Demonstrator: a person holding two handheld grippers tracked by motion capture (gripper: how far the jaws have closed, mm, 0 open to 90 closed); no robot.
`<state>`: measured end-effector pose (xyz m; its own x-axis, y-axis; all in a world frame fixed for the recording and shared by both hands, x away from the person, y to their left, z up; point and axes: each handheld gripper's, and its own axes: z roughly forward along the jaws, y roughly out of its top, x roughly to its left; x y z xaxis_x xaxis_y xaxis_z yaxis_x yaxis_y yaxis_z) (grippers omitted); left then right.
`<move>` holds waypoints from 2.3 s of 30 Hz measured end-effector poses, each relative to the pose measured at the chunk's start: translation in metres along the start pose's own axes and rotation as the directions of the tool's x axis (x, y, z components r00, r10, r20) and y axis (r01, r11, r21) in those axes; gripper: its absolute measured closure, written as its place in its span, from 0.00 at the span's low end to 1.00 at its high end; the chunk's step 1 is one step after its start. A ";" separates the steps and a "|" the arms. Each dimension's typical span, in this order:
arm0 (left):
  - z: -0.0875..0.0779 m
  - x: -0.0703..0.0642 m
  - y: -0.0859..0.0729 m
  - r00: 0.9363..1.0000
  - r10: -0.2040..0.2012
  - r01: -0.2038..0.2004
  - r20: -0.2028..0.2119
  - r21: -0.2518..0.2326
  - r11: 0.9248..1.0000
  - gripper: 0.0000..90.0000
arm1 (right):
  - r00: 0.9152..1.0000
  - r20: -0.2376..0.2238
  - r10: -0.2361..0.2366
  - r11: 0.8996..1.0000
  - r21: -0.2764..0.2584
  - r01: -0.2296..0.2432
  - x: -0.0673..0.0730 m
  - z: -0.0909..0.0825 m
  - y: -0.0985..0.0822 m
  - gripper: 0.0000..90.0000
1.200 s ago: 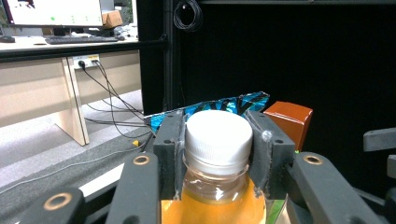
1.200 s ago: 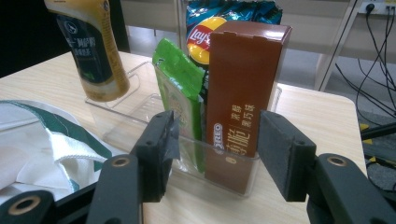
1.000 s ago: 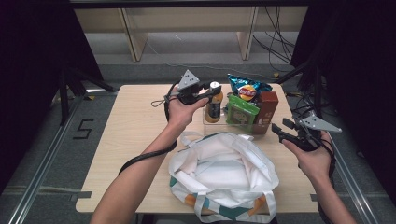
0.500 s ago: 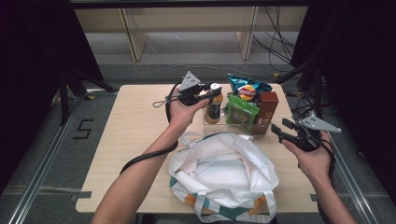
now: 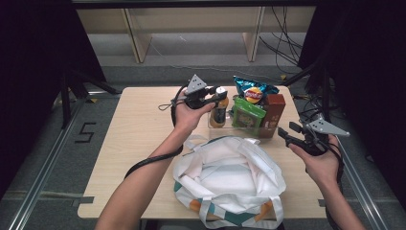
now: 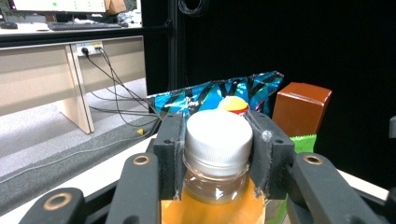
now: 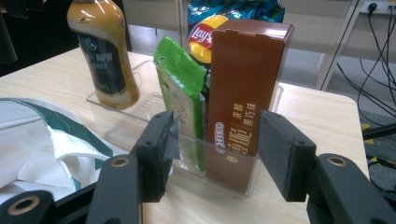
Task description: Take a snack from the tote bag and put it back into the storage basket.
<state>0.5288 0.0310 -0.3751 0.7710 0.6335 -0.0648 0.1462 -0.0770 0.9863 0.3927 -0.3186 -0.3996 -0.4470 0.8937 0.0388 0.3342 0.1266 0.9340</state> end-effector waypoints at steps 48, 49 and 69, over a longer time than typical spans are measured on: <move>0.011 0.006 -0.034 1.000 -0.019 0.022 -0.022 0.137 0.990 0.66 | 1.000 0.013 -0.018 1.000 -0.009 0.018 0.000 0.002 -0.001 0.53; 0.011 0.006 -0.034 1.000 -0.019 0.022 -0.021 0.139 0.990 0.66 | 1.000 0.007 -0.016 1.000 -0.002 0.016 0.000 0.002 -0.001 0.53; 0.010 0.008 -0.038 0.999 -0.037 0.041 -0.030 0.143 0.989 0.65 | 1.000 -0.016 -0.002 1.000 0.008 0.002 0.002 0.003 -0.001 0.53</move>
<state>0.5359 0.0310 -0.4146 0.7459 0.6590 -0.0964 0.2649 -0.1607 0.9508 0.3935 -0.3159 -0.4016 -0.4610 0.8864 0.0425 0.3400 0.1322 0.9311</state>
